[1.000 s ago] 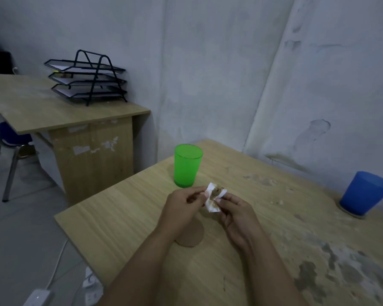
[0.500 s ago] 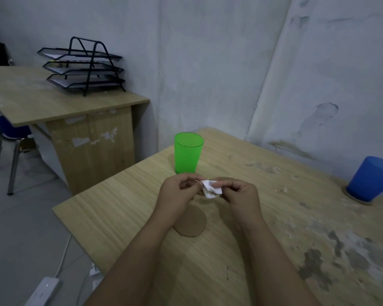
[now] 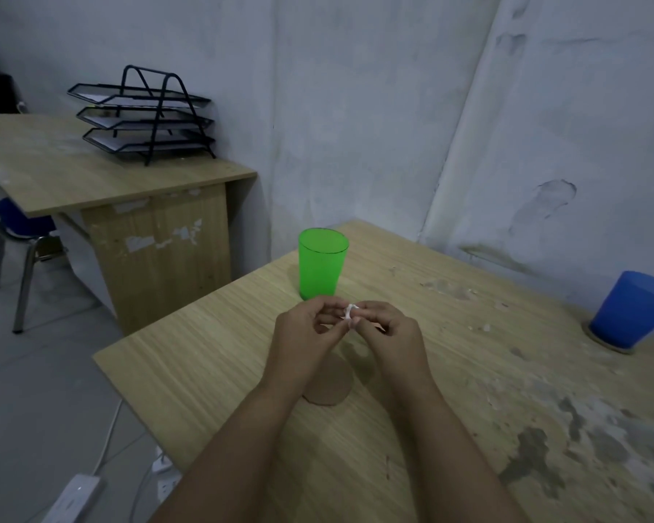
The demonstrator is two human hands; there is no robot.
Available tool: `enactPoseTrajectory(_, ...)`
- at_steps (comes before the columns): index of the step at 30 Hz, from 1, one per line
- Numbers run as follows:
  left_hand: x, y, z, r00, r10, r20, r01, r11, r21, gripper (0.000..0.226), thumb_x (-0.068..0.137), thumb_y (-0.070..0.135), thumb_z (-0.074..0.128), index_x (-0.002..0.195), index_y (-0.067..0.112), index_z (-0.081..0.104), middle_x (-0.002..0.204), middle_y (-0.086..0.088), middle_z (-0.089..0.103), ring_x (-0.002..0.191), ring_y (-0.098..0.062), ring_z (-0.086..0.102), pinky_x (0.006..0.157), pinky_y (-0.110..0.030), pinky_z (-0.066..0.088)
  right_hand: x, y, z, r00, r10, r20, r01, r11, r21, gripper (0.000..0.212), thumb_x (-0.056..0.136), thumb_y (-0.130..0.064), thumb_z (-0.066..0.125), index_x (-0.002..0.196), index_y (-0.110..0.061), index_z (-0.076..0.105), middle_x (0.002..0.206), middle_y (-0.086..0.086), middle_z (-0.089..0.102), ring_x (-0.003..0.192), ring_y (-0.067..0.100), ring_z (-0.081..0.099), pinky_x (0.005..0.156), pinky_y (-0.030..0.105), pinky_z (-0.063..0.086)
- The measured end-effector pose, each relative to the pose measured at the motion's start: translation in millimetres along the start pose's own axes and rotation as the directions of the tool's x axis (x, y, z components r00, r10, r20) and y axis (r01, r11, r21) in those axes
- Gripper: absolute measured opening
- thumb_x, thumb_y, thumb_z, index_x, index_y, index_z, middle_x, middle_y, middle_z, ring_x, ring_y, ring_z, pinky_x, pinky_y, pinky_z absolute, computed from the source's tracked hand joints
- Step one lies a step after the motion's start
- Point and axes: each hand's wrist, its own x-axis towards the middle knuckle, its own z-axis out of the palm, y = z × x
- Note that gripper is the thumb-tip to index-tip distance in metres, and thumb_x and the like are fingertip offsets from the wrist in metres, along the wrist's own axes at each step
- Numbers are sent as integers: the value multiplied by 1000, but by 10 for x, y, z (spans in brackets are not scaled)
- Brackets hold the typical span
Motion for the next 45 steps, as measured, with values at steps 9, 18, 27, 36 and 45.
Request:
enactPoseTrajectory(9,-68,-1,-4,983,90,160,-130,956,262,58,83,10,66,134,29,47,94,20,69,83,8,63,74,-4,43,13,-5,-119,986,134,-96,-130,991,41,11,77,-7,71,68,-12,75,72,-6,74,69,4,67,64,14,50)
enactPoseTrajectory(18,-242,-110,-340,904,-124,409,-200,722,662,85,79,74,42,146,23,32,153,5,33,140,-8,24,112,-23,17,88,59,-92,992,16,123,103,456,-884,20,88,-12,52,88,-3,70,96,17,66,94,30,59,81,32,39)
enactPoseTrajectory(27,-279,-107,-306,880,-150,450,-249,662,707,123,58,89,47,151,17,12,159,4,13,145,-8,6,111,-20,-2,46,-124,-137,888,167,429,306,483,-821,23,81,-8,57,98,-10,72,101,10,68,97,23,59,79,25,40)
enactPoseTrajectory(36,-266,-93,-282,888,-153,435,-245,643,726,119,63,85,48,151,15,10,160,3,9,145,-6,4,110,-19,-4,118,-74,-15,923,15,386,329,490,-807,19,75,-3,58,88,-4,72,92,13,67,93,26,57,81,34,43)
enactPoseTrajectory(45,-247,-103,-259,887,-171,429,-225,650,725,124,61,86,50,151,13,7,160,0,7,145,-8,3,109,-20,-5,48,-101,-373,894,-43,446,397,536,-745,17,77,5,59,85,-2,73,86,13,69,86,29,61,78,38,48)
